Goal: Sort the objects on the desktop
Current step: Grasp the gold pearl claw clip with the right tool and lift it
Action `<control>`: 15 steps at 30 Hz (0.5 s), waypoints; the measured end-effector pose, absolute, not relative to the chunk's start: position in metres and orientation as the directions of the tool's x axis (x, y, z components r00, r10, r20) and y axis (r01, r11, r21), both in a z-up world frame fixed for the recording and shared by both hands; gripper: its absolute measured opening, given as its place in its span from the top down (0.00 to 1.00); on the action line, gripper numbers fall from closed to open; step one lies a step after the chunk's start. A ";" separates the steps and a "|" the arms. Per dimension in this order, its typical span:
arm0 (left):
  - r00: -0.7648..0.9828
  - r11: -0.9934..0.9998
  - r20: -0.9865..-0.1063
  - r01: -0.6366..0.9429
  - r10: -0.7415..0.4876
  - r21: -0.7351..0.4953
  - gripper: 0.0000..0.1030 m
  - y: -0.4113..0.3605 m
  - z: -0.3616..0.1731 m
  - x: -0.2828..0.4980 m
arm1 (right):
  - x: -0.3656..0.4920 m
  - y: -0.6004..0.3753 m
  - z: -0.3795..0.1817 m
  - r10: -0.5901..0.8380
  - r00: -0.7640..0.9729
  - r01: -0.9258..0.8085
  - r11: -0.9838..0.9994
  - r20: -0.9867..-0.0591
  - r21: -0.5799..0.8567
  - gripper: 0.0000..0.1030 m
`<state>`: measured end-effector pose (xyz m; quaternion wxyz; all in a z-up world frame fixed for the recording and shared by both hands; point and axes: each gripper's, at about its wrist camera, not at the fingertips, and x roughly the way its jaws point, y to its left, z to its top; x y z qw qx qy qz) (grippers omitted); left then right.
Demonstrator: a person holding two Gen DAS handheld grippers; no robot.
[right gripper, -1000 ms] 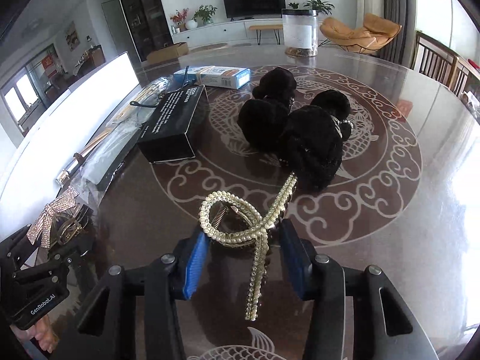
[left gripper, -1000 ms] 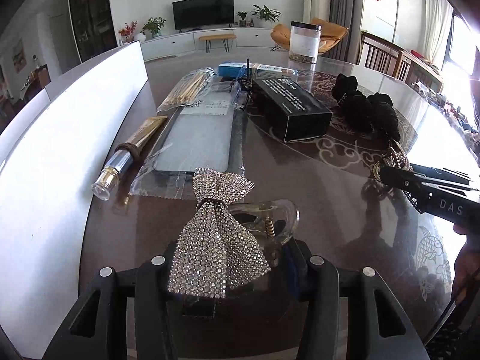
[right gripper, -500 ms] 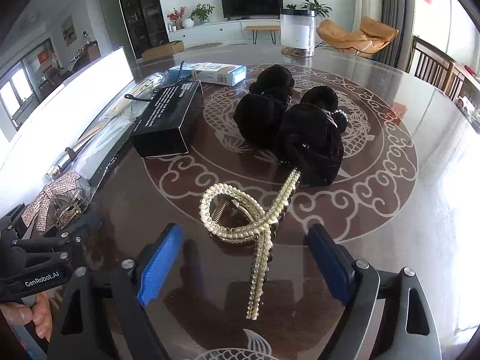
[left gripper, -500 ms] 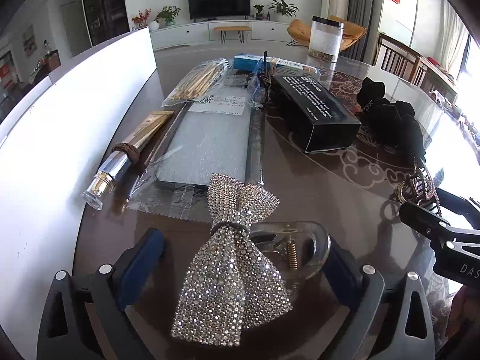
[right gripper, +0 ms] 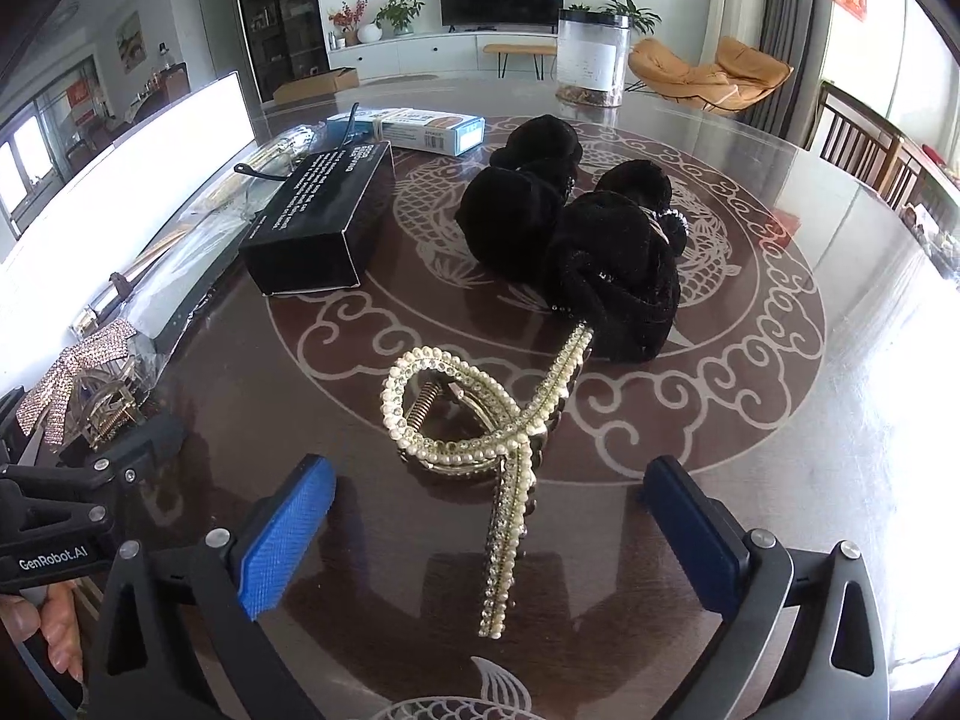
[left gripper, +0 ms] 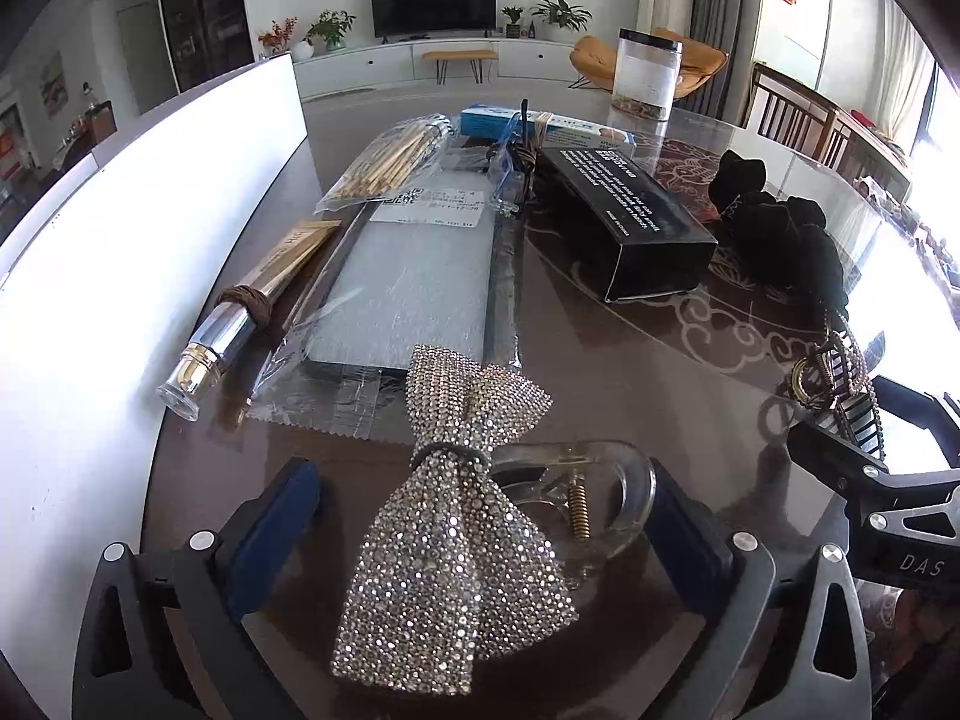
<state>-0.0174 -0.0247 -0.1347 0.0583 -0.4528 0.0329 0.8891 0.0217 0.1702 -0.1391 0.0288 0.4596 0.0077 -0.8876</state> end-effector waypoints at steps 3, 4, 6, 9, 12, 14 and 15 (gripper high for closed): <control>-0.583 -0.991 -0.809 -0.134 0.074 0.006 0.00 -0.025 -0.135 -0.017 | 0.022 0.170 -0.139 -0.040 -0.575 0.058 -0.998 -0.817 0.008 0.00; -0.583 -0.991 -0.809 -0.134 0.074 0.006 0.00 -0.025 -0.135 -0.018 | 0.021 0.169 -0.139 -0.035 -0.574 0.058 -0.998 -0.818 0.001 0.00; -0.583 -0.991 -0.809 -0.134 0.074 0.006 0.00 -0.025 -0.135 -0.017 | 0.020 0.169 -0.140 -0.032 -0.575 0.056 -0.998 -0.817 0.000 0.00; -0.583 -0.991 -0.809 -0.132 0.072 0.007 0.00 -0.024 -0.135 -0.018 | 0.020 0.169 -0.140 -0.030 -0.578 0.053 -0.999 -0.815 -0.001 0.00; -0.584 -0.992 -0.809 -0.127 0.069 0.007 0.00 -0.024 -0.134 -0.018 | 0.020 0.169 -0.140 -0.029 -0.578 0.053 -0.999 -0.815 -0.001 0.00; -0.584 -0.992 -0.809 -0.124 0.066 0.008 0.00 -0.024 -0.134 -0.017 | 0.020 0.169 -0.140 -0.032 -0.577 0.056 -0.998 -0.816 -0.001 0.00; -0.585 -0.992 -0.808 -0.122 0.064 0.009 0.00 -0.024 -0.134 -0.017 | 0.020 0.170 -0.140 -0.040 -0.574 0.067 -0.998 -0.818 0.002 0.00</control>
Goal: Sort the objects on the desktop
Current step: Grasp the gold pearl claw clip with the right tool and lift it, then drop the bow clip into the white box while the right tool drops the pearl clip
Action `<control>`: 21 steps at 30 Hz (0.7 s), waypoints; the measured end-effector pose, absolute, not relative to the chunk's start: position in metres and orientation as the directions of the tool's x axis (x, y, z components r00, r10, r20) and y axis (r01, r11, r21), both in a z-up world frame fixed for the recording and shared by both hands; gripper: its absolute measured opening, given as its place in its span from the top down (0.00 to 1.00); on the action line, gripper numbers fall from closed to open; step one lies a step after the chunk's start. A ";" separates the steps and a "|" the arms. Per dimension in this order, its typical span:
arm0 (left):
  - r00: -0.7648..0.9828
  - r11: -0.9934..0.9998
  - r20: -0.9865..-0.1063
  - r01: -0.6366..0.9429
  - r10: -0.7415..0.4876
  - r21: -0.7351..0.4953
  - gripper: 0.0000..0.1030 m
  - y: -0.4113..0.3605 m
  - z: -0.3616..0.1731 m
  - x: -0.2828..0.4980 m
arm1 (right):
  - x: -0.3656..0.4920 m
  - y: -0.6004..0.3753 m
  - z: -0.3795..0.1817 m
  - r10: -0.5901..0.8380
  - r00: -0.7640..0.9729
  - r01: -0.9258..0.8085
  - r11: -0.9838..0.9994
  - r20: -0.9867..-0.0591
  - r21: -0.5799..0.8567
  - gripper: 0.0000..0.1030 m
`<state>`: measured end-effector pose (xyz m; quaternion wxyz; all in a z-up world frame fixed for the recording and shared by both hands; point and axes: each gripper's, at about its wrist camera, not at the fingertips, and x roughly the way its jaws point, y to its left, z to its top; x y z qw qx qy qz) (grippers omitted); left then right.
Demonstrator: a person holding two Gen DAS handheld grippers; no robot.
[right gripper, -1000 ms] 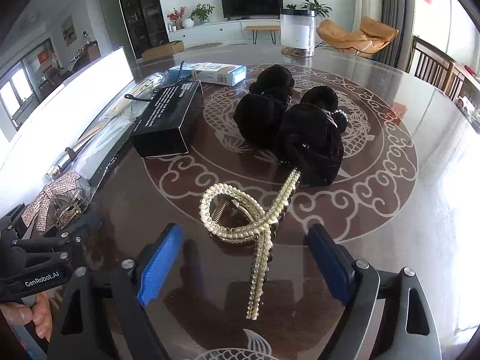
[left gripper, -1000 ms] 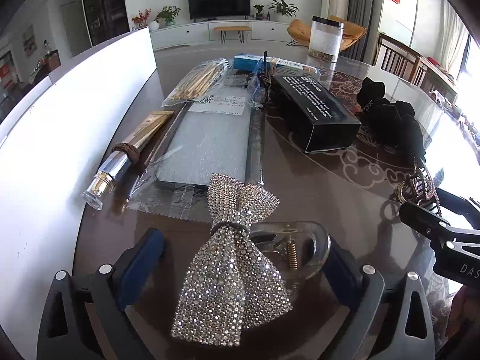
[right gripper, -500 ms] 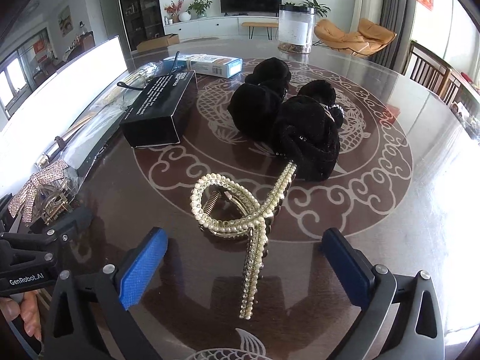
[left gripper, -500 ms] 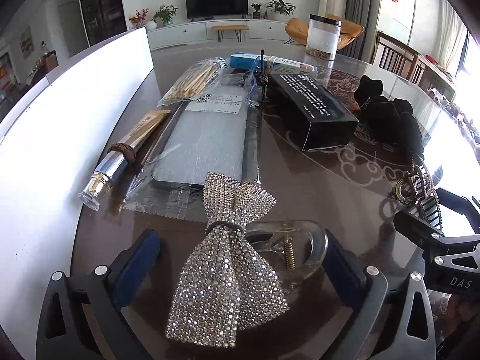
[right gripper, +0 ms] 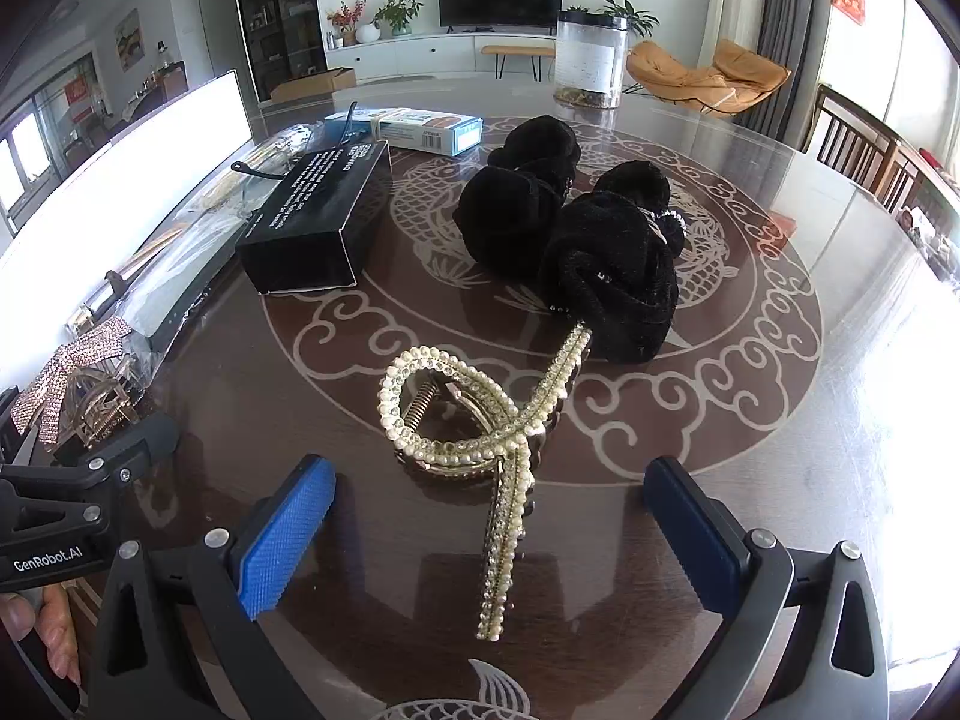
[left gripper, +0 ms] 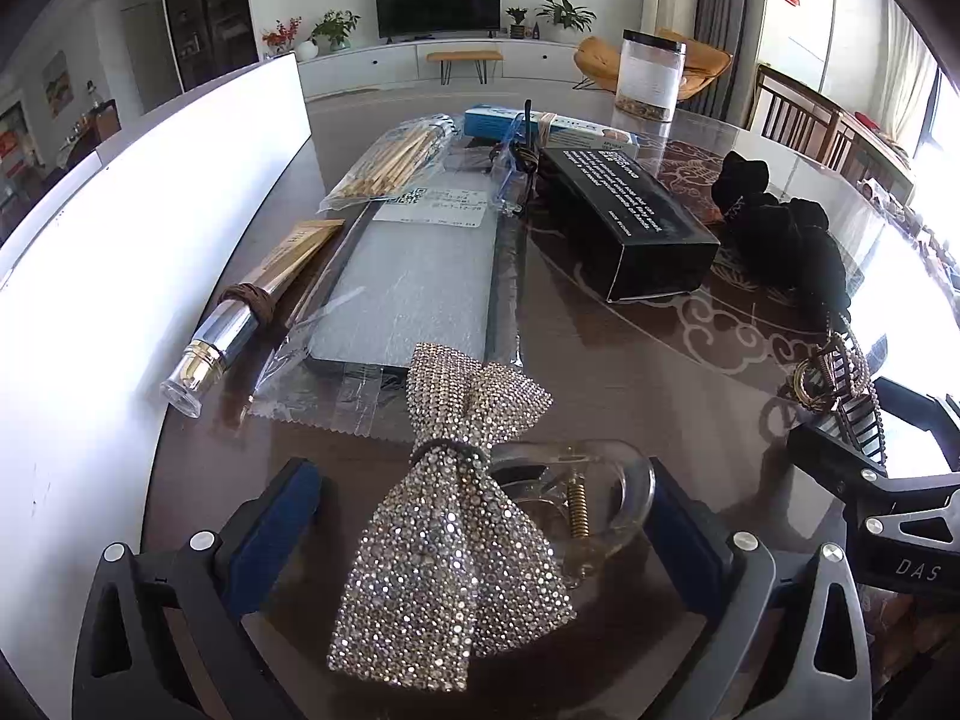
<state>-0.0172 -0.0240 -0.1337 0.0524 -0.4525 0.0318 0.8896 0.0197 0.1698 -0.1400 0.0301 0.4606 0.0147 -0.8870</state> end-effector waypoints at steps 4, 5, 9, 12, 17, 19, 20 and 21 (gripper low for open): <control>-0.581 -0.993 -0.812 -0.116 0.062 0.006 0.00 -0.025 -0.133 -0.016 | 0.022 0.211 -0.129 -0.186 -0.584 0.000 -0.974 -0.790 0.229 0.00; -0.580 -0.993 -0.812 -0.119 0.066 0.005 0.00 -0.026 -0.133 -0.016 | 0.022 0.227 -0.126 -0.216 -0.607 -0.050 -0.950 -0.765 0.309 0.00; -0.569 -0.991 -0.819 -0.134 0.071 0.007 0.00 -0.025 -0.133 -0.018 | 0.010 0.233 -0.123 -0.243 -0.604 -0.047 -0.940 -0.759 0.338 0.00; -0.560 -0.988 -0.824 -0.156 0.084 0.005 0.00 -0.026 -0.133 -0.019 | 0.005 0.204 -0.125 -0.229 -0.587 0.007 -0.960 -0.777 0.278 0.00; -0.596 -0.986 -0.795 -0.163 0.114 -0.019 0.52 -0.038 -0.125 -0.013 | 0.003 0.185 -0.131 -0.088 -0.585 -0.031 -0.991 -0.806 0.130 0.22; -0.600 -0.983 -0.784 -0.166 0.160 -0.074 0.53 -0.049 -0.122 -0.010 | 0.006 0.188 -0.129 -0.112 -0.585 -0.013 -0.989 -0.803 0.147 0.54; -0.605 -0.983 -0.779 -0.166 0.166 -0.081 0.53 -0.052 -0.120 -0.006 | 0.010 0.190 -0.129 -0.110 -0.588 -0.015 -0.989 -0.801 0.147 0.56; -0.611 -0.982 -0.773 -0.172 0.169 -0.079 0.53 -0.055 -0.117 -0.002 | 0.014 0.193 -0.128 -0.112 -0.590 -0.019 -0.988 -0.800 0.152 0.57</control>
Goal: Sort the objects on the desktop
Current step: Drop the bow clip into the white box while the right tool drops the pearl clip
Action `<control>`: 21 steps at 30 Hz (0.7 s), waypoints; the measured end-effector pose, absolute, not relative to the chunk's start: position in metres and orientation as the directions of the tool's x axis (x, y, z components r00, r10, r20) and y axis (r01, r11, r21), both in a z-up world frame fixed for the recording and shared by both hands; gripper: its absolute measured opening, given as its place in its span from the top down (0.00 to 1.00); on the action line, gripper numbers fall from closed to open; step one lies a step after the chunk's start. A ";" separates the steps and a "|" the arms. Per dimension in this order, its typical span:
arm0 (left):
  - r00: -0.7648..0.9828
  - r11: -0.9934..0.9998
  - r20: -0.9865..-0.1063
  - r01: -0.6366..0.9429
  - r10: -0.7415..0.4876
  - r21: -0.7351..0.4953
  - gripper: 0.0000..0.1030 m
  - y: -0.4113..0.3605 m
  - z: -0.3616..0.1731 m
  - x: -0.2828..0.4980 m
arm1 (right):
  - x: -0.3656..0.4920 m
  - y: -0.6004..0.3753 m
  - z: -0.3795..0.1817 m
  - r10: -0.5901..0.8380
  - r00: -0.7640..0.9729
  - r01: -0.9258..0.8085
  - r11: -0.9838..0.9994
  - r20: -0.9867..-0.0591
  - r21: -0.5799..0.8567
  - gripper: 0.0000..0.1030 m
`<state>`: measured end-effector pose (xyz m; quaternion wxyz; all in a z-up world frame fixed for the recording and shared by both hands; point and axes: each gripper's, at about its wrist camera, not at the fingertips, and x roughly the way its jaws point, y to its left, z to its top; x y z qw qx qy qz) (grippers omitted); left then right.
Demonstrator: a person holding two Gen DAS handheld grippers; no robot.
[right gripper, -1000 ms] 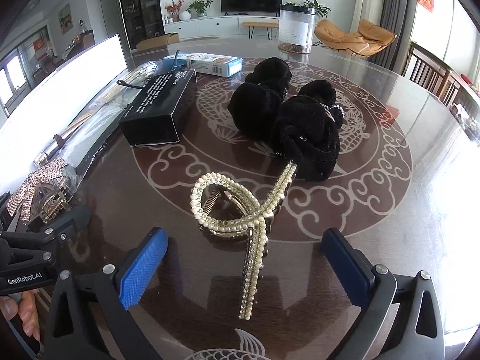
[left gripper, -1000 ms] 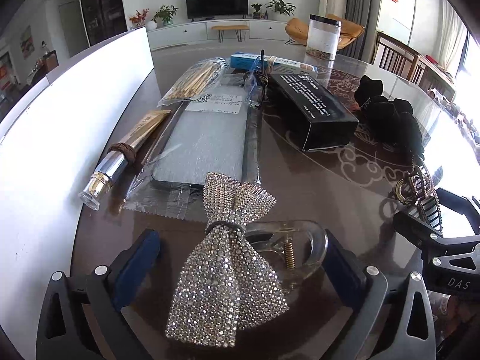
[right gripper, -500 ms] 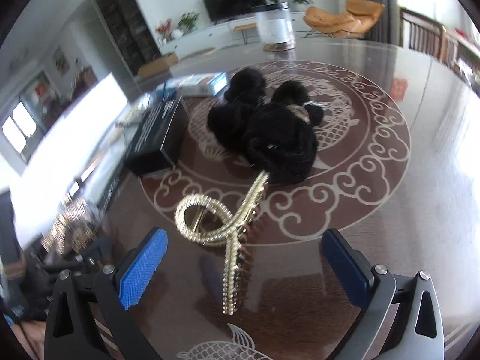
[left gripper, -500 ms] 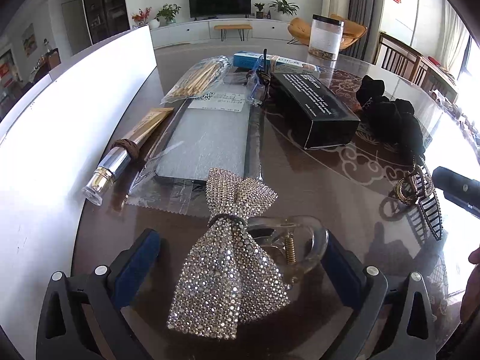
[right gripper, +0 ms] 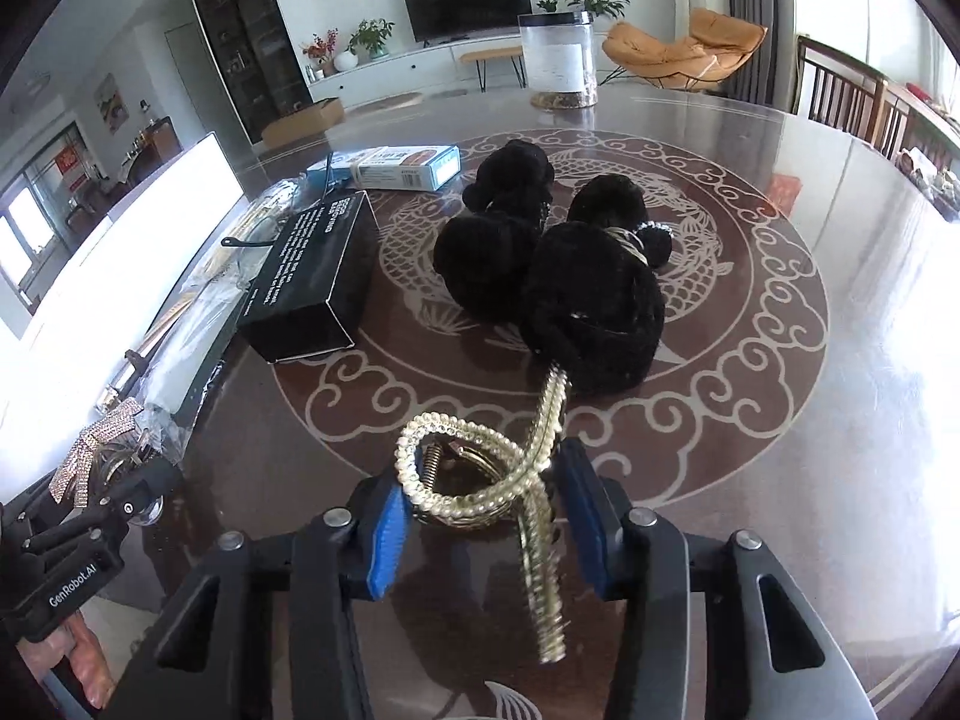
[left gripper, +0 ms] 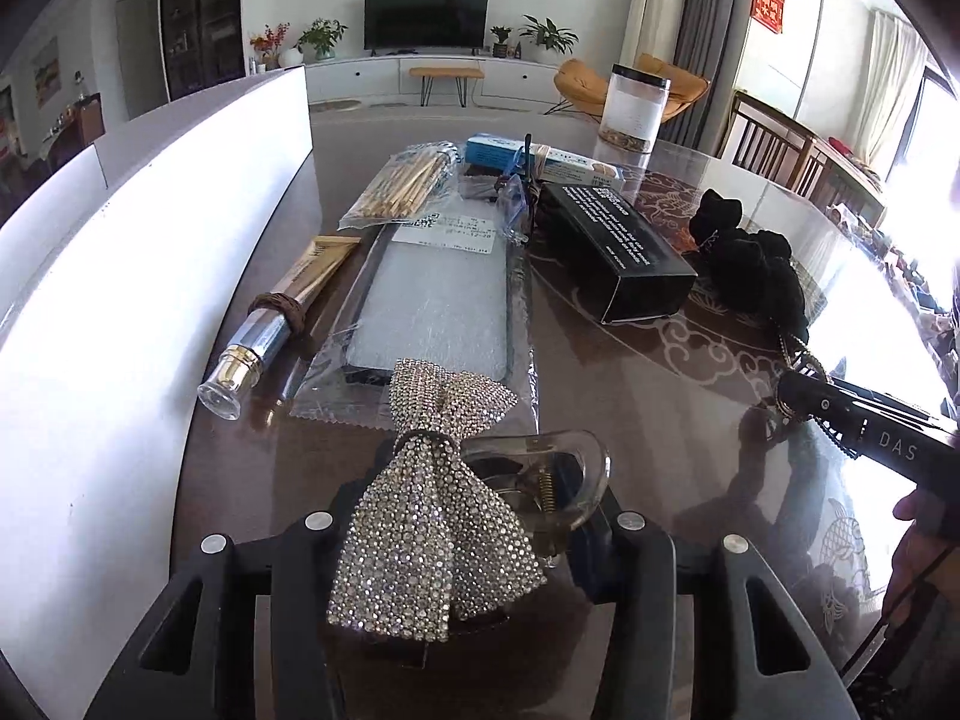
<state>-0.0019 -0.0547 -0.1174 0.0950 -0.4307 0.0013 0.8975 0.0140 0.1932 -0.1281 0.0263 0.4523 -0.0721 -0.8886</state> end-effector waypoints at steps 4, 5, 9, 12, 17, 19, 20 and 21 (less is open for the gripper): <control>-0.629 -0.974 -0.749 -0.203 0.208 -0.100 0.53 -0.062 -0.100 0.020 | 0.033 0.210 -0.116 -0.214 -0.636 -0.021 -0.956 -0.742 0.293 0.57; -0.635 -0.973 -0.741 -0.207 0.216 -0.106 0.53 -0.065 -0.092 0.025 | 0.037 0.211 -0.111 -0.234 -0.652 -0.003 -0.950 -0.721 0.311 0.57; -0.651 -0.966 -0.714 -0.193 0.257 -0.171 0.53 -0.093 -0.053 0.034 | 0.040 0.196 -0.096 -0.289 -0.669 0.065 -0.940 -0.685 0.334 0.57; -0.673 -0.971 -0.701 -0.134 0.237 -0.199 0.53 -0.139 -0.023 0.033 | 0.037 0.161 -0.077 -0.362 -0.651 0.155 -0.924 -0.667 0.350 0.57; -0.696 -0.993 -0.716 0.032 0.061 -0.116 0.53 -0.230 -0.001 0.020 | 0.017 0.044 -0.022 -0.542 -0.589 0.411 -0.839 -0.599 0.355 0.57; -0.680 -0.993 -0.733 0.084 0.001 -0.080 0.53 -0.260 -0.004 0.010 | 0.010 -0.015 -0.002 -0.611 -0.533 0.524 -0.781 -0.586 0.339 0.57; -0.671 -0.992 -0.741 0.111 -0.027 -0.064 0.53 -0.274 -0.006 0.005 | 0.008 -0.045 0.004 -0.636 -0.501 0.574 -0.752 -0.587 0.324 0.57; -0.662 -0.990 -0.748 0.130 -0.044 -0.056 0.53 -0.285 -0.010 0.000 | 0.007 -0.073 0.007 -0.648 -0.479 0.614 -0.730 -0.593 0.301 0.57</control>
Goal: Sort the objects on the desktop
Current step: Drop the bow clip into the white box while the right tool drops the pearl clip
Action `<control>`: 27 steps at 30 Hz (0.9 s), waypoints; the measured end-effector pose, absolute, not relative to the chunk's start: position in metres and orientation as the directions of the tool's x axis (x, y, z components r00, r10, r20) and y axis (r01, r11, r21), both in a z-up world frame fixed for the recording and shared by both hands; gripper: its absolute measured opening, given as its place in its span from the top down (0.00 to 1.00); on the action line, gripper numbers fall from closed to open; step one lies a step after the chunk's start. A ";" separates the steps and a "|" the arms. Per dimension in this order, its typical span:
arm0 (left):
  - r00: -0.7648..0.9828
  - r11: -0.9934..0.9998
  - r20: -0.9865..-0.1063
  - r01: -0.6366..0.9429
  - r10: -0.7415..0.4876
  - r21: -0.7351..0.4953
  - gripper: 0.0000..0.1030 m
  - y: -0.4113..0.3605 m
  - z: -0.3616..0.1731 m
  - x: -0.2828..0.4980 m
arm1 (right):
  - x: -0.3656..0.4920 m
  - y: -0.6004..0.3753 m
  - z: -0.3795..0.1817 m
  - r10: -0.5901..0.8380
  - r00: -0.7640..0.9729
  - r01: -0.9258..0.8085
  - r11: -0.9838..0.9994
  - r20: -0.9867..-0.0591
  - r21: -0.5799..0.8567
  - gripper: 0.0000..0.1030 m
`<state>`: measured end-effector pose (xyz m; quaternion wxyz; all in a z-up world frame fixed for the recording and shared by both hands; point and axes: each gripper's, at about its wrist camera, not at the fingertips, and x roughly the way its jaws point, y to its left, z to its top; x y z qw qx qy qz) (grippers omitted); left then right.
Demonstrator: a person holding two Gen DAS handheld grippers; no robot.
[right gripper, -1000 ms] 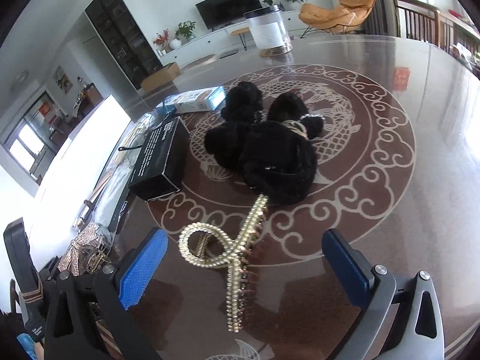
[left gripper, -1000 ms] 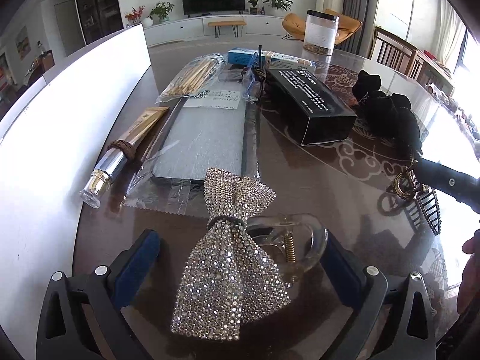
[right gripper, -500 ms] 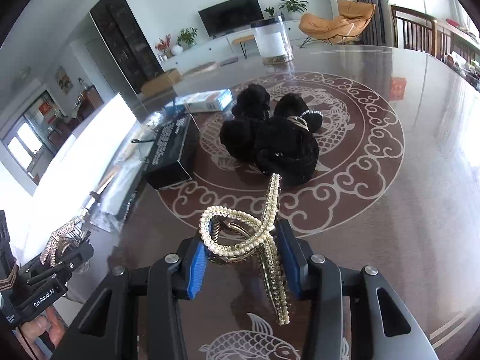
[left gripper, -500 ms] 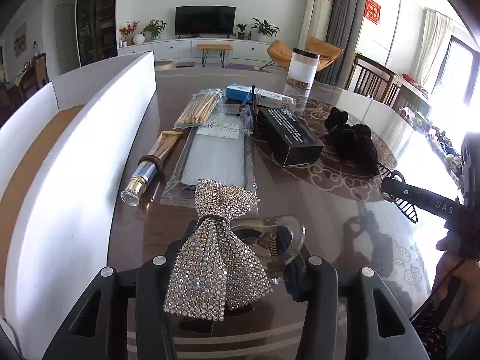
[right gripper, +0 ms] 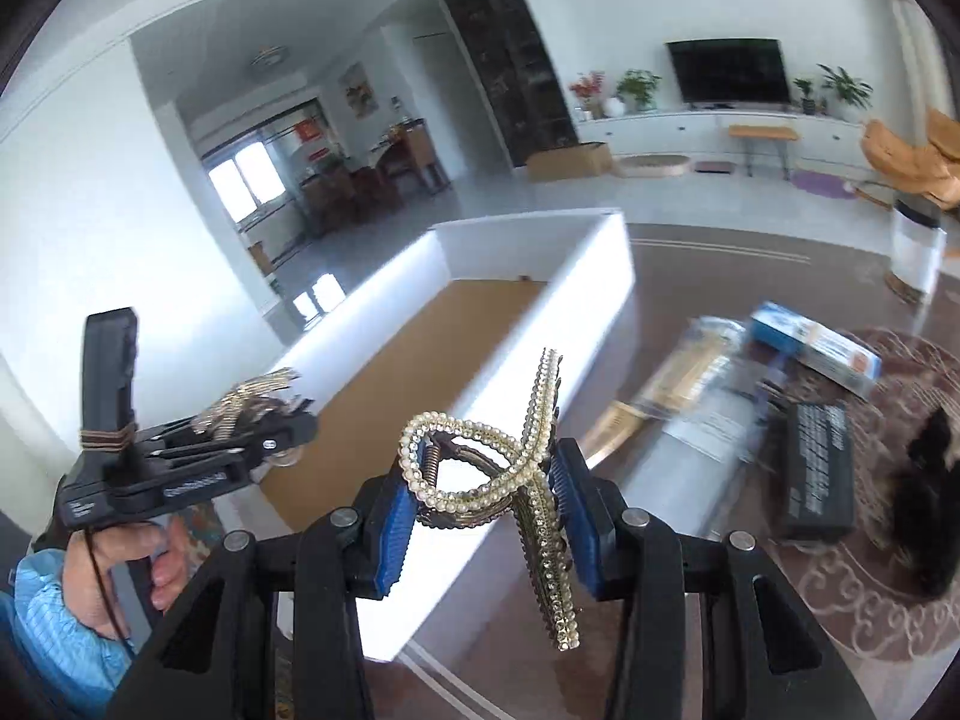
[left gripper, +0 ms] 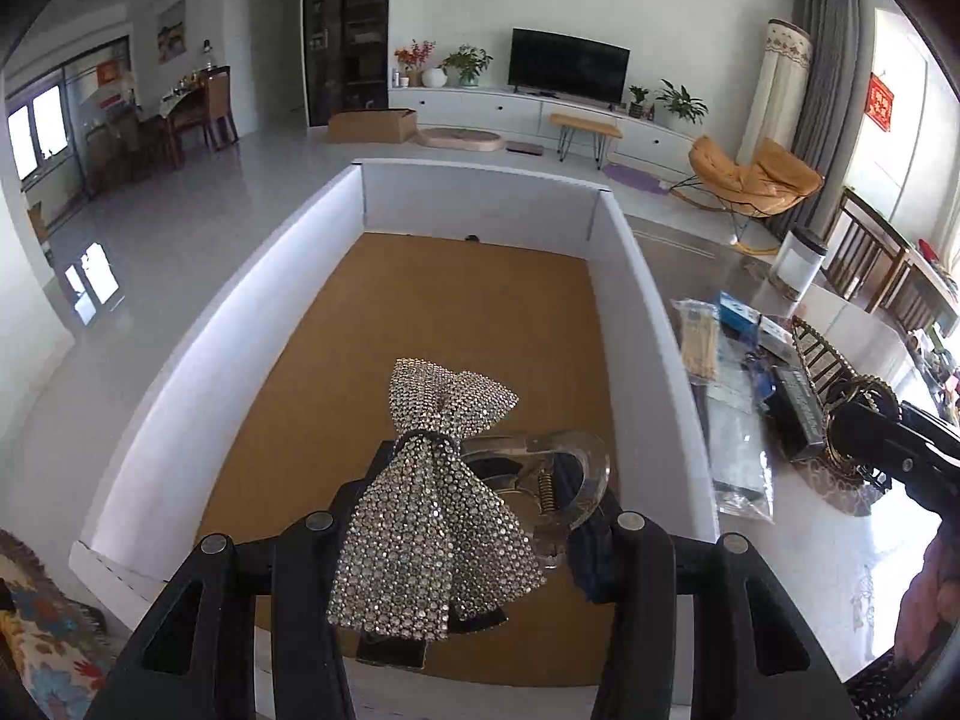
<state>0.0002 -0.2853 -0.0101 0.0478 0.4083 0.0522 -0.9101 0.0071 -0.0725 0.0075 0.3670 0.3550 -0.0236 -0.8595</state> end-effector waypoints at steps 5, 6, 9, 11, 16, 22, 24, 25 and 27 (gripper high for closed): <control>-0.616 -0.986 -0.781 0.166 -0.100 -0.006 0.53 -0.318 -0.032 -0.020 | 0.010 -0.170 -0.017 -0.645 -0.379 0.722 -0.655 -0.663 0.224 0.57; -0.606 -0.986 -0.789 0.166 -0.102 0.000 0.53 -0.322 -0.037 -0.024 | 0.012 -0.183 -0.025 -0.637 -0.362 0.733 -0.646 -0.681 0.214 0.57; -0.591 -0.984 -0.799 0.175 -0.113 0.010 0.53 -0.333 -0.046 -0.031 | 0.024 -0.214 -0.051 -0.600 -0.326 0.772 -0.615 -0.730 0.160 0.57; -0.574 -0.982 -0.807 0.185 -0.135 0.032 0.53 -0.338 -0.050 -0.036 | 0.035 -0.232 -0.063 -0.563 -0.328 0.797 -0.596 -0.759 0.098 0.58; -0.453 -0.978 -0.872 0.167 -0.186 0.122 0.49 -0.340 -0.064 -0.047 | 0.036 -0.247 -0.069 -0.383 -0.404 0.768 -0.635 -0.831 -0.081 0.26; -0.310 -0.957 -0.905 0.096 -0.290 0.274 0.27 -0.331 -0.089 -0.046 | 0.027 -0.229 -0.071 -0.363 -0.370 0.747 -0.664 -0.855 -0.041 0.14; -0.306 -0.941 -0.890 0.078 -0.337 0.329 0.27 -0.325 -0.092 -0.046 | 0.024 -0.227 -0.070 -0.342 -0.349 0.745 -0.665 -0.873 -0.038 0.13; -0.305 -0.935 -0.884 0.079 -0.353 0.346 0.27 -0.322 -0.095 -0.047 | 0.025 -0.225 -0.069 -0.339 -0.339 0.749 -0.662 -0.878 -0.034 0.13; -0.300 -0.936 -0.887 0.079 -0.350 0.343 0.27 -0.319 -0.096 -0.042 | 0.031 -0.220 -0.067 -0.338 -0.331 0.755 -0.655 -0.881 -0.032 0.13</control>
